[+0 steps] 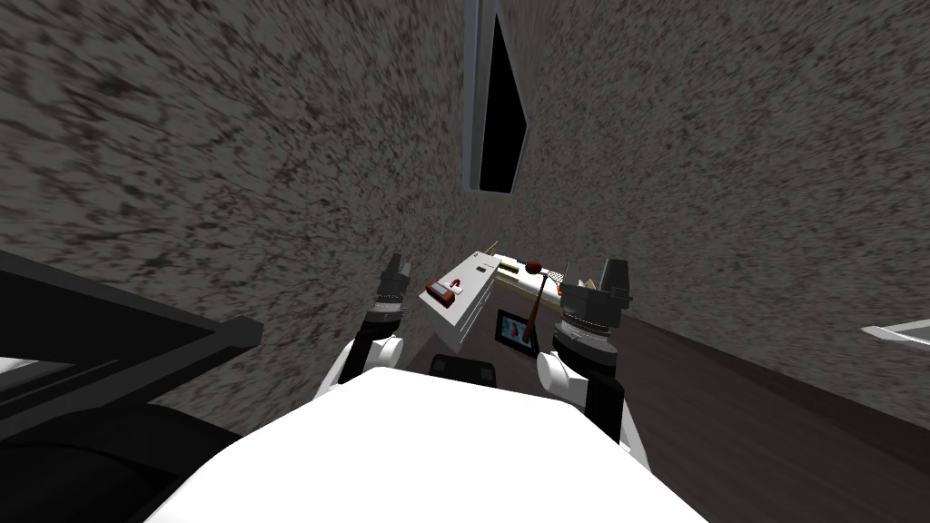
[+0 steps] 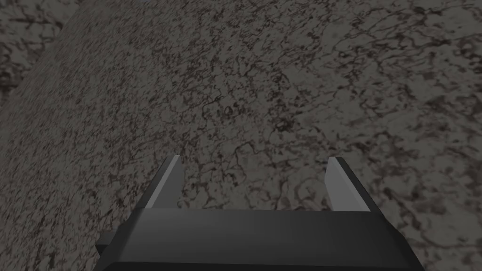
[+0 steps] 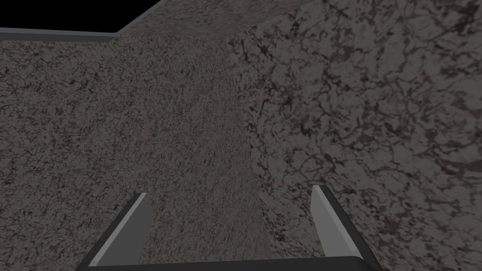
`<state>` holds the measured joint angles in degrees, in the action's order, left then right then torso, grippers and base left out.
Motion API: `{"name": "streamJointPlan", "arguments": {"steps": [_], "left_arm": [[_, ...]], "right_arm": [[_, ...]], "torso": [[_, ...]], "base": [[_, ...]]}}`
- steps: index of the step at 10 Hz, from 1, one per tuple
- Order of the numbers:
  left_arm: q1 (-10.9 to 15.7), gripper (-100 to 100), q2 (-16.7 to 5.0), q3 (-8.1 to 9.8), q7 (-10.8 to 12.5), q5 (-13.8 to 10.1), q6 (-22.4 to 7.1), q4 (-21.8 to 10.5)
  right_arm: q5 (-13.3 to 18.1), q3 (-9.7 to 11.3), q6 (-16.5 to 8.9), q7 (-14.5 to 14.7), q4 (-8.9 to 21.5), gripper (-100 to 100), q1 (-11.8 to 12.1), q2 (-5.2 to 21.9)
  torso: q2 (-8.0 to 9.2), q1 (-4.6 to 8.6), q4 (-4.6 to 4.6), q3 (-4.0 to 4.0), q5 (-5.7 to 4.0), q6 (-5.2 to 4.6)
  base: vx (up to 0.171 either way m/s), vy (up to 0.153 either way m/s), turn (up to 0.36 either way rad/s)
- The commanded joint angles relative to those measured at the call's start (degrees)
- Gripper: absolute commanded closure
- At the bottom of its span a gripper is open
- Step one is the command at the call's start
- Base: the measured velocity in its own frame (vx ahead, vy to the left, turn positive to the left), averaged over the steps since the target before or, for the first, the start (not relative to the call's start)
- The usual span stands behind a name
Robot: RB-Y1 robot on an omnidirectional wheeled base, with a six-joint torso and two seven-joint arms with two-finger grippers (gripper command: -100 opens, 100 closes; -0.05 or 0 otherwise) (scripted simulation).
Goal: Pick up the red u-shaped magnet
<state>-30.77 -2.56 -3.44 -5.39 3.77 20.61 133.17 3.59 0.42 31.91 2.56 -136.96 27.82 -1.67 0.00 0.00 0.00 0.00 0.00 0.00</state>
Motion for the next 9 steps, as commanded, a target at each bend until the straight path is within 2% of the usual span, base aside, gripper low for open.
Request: {"name": "streamJointPlan", "arguments": {"steps": [1, 4, 7, 8, 9], "left_arm": [[1.39, -100, -2.23, 0.54, 0.96, -1.28, -1.54, -0.79], [4.49, -100, -5.94, 1.85, 3.3, -4.28, -5.38, -2.79], [8.69, -100, -10.27, 3.78, 6.75, -8.55, -10.51, -5.83], [8.69, -100, -10.27, 3.78, 6.75, -8.55, -11.22, -5.83], [10.23, -100, -11.79, 4.54, 8.1, -10.19, -13.17, -7.03]], "right_arm": [[0.0, 0.0, 0.0, 0.0, 0.0, 0, 0.0, 0.0], [0.0, 0.0, 0.0, 0.0, 0.0, 0, -0.01, 0.0], [0.0, 0.01, 0.0, 0.0, 0.0, 0, -0.01, -0.01], [0.0, 0.01, 0.0, 0.0, 0.0, 0, -0.01, -0.01], [0.0, 0.0, 0.0, 0.0, 0.0, 0, -0.01, 0.0]], "torso": [[0.0, 0.0, 0.0, 0.0, 0.0, 0.0], [0.24, 0.1, 0.05, 0.14, -0.02, -0.01], [0.32, 0.22, 0.08, 0.19, -0.05, -0.01], [0.3, 0.2, 0.07, 0.17, -0.05, -0.01], [0.22, 0.12, 0.05, 0.13, -0.03, 0.0]], "base": [[-0.041, -0.02, -0.02], [-0.069, -0.032, -0.024], [-0.087, -0.058, -0.033], [-0.052, -0.032, -0.009], [-0.042, -0.032, -0.023]]}}
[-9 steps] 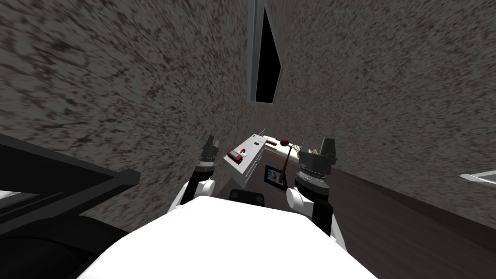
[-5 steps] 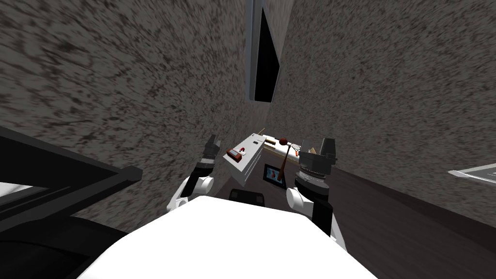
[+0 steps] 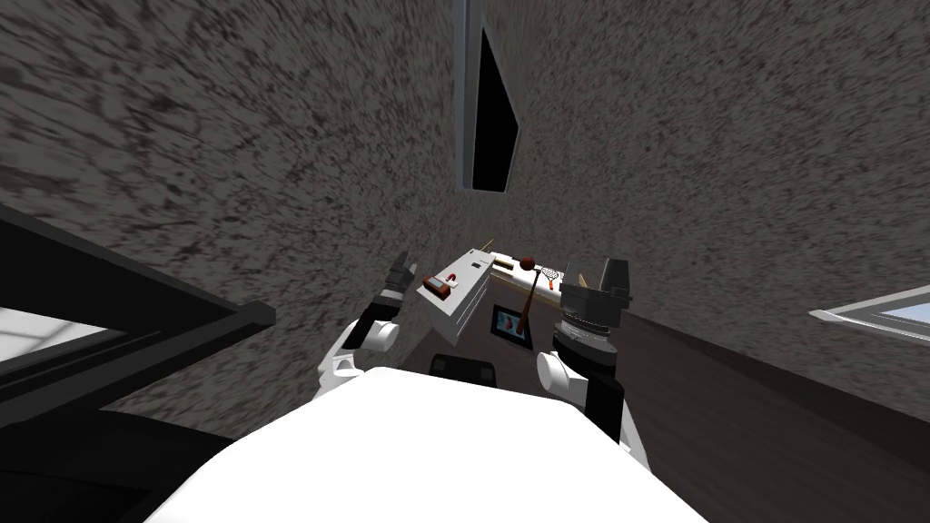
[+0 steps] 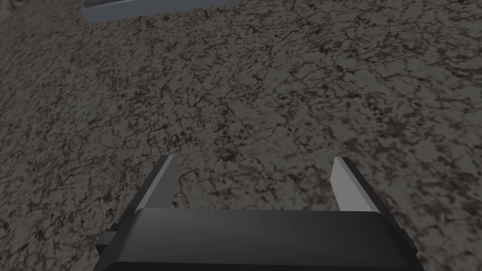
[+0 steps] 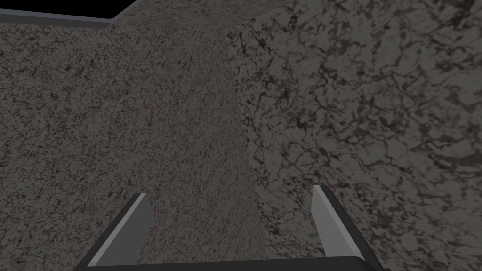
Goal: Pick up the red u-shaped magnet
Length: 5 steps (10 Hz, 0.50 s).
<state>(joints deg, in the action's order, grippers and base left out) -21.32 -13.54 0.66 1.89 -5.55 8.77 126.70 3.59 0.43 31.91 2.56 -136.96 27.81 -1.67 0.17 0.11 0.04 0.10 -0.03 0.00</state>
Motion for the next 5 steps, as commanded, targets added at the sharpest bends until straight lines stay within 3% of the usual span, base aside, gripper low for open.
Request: {"name": "streamJointPlan", "arguments": {"steps": [1, 4, 5], "left_arm": [[0.78, -100, -0.8, 0.44, 0.82, -0.87, -1.72, -0.57], [3.97, -100, -3.89, 2.1, 3.79, -4.39, -6.52, -3.22], [3.97, -100, -3.89, 2.1, 3.79, -4.39, -6.9, -3.22]], "right_arm": [[0.0, 0.0, 0.0, 0.0, 0.0, 0, 0.0, 0.0], [0.0, 0.0, 0.0, 0.0, 0.0, 0, 0.0, 0.0], [0.0, 0.0, 0.0, 0.0, 0.0, 0, 0.0, 0.0]], "torso": [[0.0, 0.0, 0.0, 0.0, 0.0, 0.0], [-0.06, 0.0, -0.01, -0.03, 0.0, 0.01], [-0.06, 0.03, -0.02, -0.04, -0.01, 0.0]], "base": [[-0.03, -0.028, -0.018], [-0.035, -0.038, -0.027], [-0.032, -0.033, -0.017]]}}
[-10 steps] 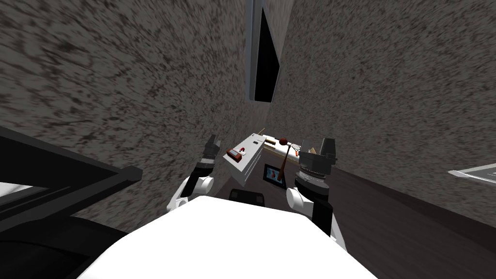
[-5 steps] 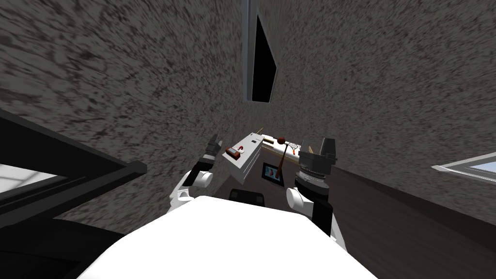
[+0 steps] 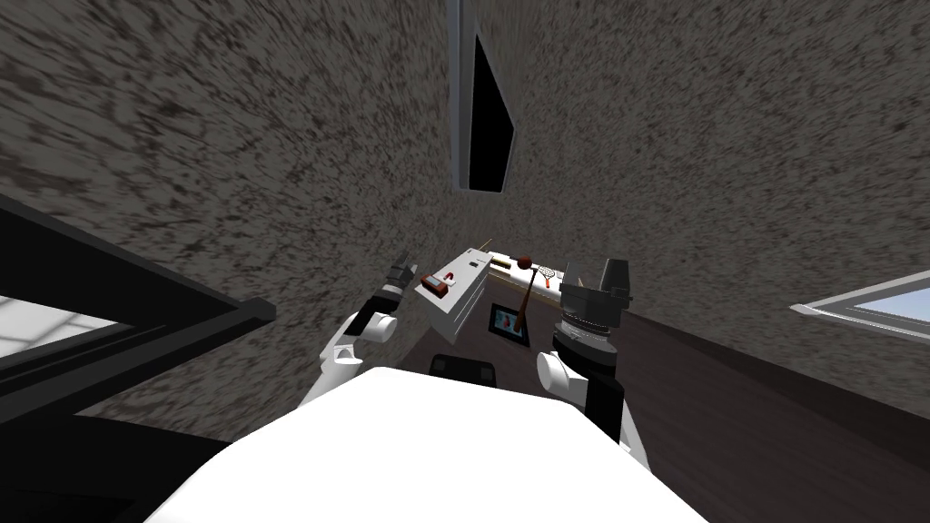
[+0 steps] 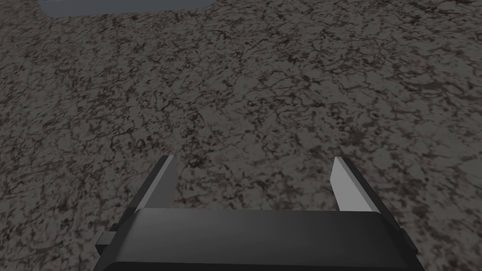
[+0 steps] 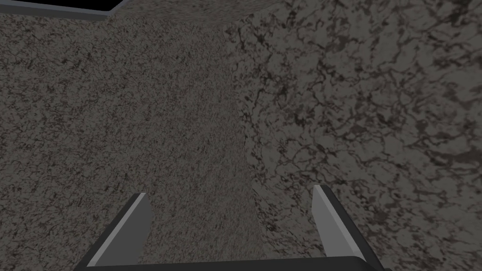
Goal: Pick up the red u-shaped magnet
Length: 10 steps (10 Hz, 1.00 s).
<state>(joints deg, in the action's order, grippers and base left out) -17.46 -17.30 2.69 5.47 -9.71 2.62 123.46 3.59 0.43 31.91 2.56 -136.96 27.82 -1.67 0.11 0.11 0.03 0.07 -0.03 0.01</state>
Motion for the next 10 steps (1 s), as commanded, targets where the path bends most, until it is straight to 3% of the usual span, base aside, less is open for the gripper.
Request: {"name": "streamJointPlan", "arguments": {"steps": [1, 4, 7, 8, 9, 10], "left_arm": [[1.72, -100, -1.69, 0.96, 1.79, -2.07, -2.86, -1.41], [3.32, -100, -3.22, 1.88, 3.43, -3.95, -6.52, -2.92], [6.42, -100, -6.23, 3.8, 6.84, -7.76, -11.41, -6.18], [6.42, -100, -6.23, 3.8, 6.84, -7.76, -12.75, -6.18], [7.9, -100, -7.68, 4.78, 8.58, -9.67, -14.26, -7.91], [7.9, -100, -7.68, 4.78, 8.58, -9.67, -15.94, -7.91]], "right_arm": [[0.0, 0.0, 0.0, 0.0, 0.0, 0, 0.0, 0.0], [0.0, 0.0, 0.0, 0.0, 0.0, 0, 0.0, 0.0], [0.0, 0.0, 0.0, 0.0, 0.0, 0, 0.0, 0.0], [0.0, 0.0, 0.0, 0.0, 0.0, 0, 0.0, 0.0], [0.0, 0.0, 0.0, 0.0, 0.0, 0, 0.0, 0.0], [0.0, 0.0, 0.0, 0.0, 0.0, 0, 0.0, 0.0]], "torso": [[0.0, 0.0, 0.0, 0.0, 0.0, 0.0], [-0.04, 0.05, -0.01, -0.02, -0.01, -0.01], [-0.06, 0.03, -0.01, -0.03, -0.01, 0.0], [-0.09, 0.02, -0.02, -0.05, 0.0, -0.01], [-0.09, 0.02, -0.02, -0.05, 0.0, 0.01], [-0.12, 0.03, -0.03, -0.07, -0.01, -0.01]], "base": [[-0.034, -0.036, -0.033], [-0.021, -0.044, -0.024], [-0.015, -0.045, -0.033], [-0.006, -0.04, -0.022], [0.002, -0.046, -0.052], [0.002, -0.038, -0.021]]}}
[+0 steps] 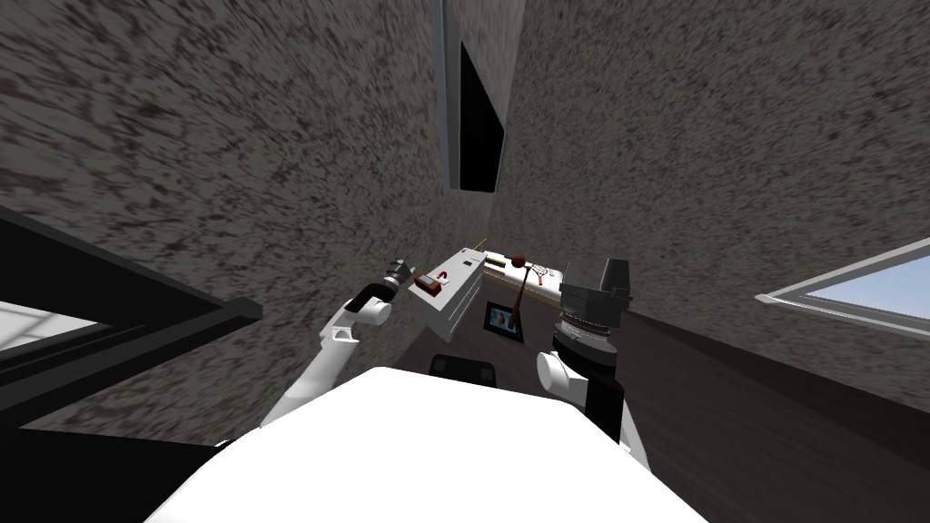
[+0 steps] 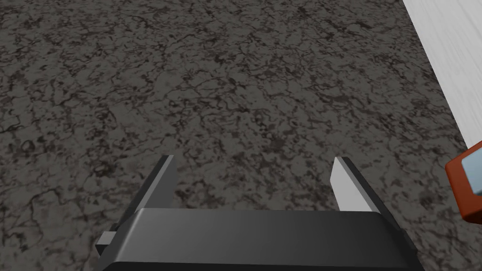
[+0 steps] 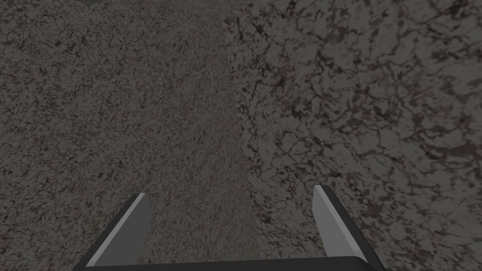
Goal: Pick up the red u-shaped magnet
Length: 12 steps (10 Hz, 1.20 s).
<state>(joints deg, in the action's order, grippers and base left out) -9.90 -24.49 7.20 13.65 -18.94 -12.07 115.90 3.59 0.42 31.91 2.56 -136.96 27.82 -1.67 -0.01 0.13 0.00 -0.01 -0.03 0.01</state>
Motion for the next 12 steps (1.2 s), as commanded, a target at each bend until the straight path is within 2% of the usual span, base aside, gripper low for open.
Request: {"name": "streamJointPlan", "arguments": {"steps": [1, 2, 3, 5, 6, 7, 8, 9, 10, 12], "left_arm": [[1.73, -100, -1.9, 1.26, 2.17, -2.34, -2.86, -2.14], [1.73, -100, -1.9, 1.26, 2.17, -2.34, -4.43, -2.14], [3.05, -100, -3.26, 2.25, 3.94, -4.22, -6.06, -3.97], [3.05, -100, -3.26, 2.25, 3.94, -4.22, -8.04, -3.97], [4.27, -100, -4.56, 3.25, 5.72, -6.05, -10.3, -5.84], [4.27, -100, -4.56, 3.25, 5.72, -6.05, -11.44, -5.84], [5.39, -100, -5.8, 4.24, 7.49, -7.83, -13.04, -7.73], [5.39, -100, -5.8, 4.24, 7.49, -7.83, -14.94, -7.73], [6.39, -100, -6.97, 5.23, 9.24, -9.56, -16.5, -9.64], [6.39, -100, -6.97, 5.23, 9.24, -9.56, -18.45, -9.64]], "right_arm": [[0.0, 0.0, 0.0, 0.0, 0.0, 0, 0.0, 0.0], [0.0, 0.0, 0.0, 0.0, 0.0, 0, 0.0, 0.0], [0.0, 0.0, 0.0, 0.0, 0.0, 0, 0.0, 0.0], [0.0, 0.0, 0.0, 0.0, 0.0, 0, 0.0, 0.0], [0.0, 0.0, 0.0, 0.0, 0.0, 0, 0.0, 0.0], [0.0, 0.0, 0.0, 0.0, 0.0, 0, 0.0, 0.0], [0.0, 0.0, 0.0, 0.0, 0.0, 0, 0.0, 0.0], [0.0, 0.0, 0.0, 0.0, 0.0, 0, 0.0, 0.0], [0.0, 0.0, 0.0, 0.0, 0.0, 0, 0.0, 0.0], [0.0, 0.0, 0.0, 0.0, 0.0, 0, 0.01, 0.0]], "torso": [[0.0, 0.0, 0.0, 0.0, 0.0, 0.0], [-0.01, 0.05, 0.0, 0.0, -0.01, -0.01], [-0.02, 0.03, 0.0, -0.01, -0.01, 0.0], [-0.08, 0.03, -0.02, -0.04, -0.01, 0.0], [-0.03, -0.04, -0.01, -0.02, 0.01, 0.01], [-0.07, -0.02, -0.01, -0.04, 0.01, -0.01], [-0.07, -0.01, -0.02, -0.04, 0.0, 0.0], [-0.11, 0.07, -0.02, -0.06, -0.02, -0.01], [-0.11, 0.04, -0.03, -0.07, -0.01, 0.01], [-0.18, 0.03, -0.04, -0.11, -0.01, 0.01]], "base": [[0.002, -0.057, -0.041], [0.01, -0.047, -0.021], [0.022, -0.052, -0.044], [0.015, -0.036, -0.012], [0.023, -0.035, -0.051], [0.023, -0.038, -0.027], [0.034, -0.064, -0.051], [0.034, -0.05, -0.022], [0.058, -0.054, -0.058], [0.032, -0.034, -0.004]]}}
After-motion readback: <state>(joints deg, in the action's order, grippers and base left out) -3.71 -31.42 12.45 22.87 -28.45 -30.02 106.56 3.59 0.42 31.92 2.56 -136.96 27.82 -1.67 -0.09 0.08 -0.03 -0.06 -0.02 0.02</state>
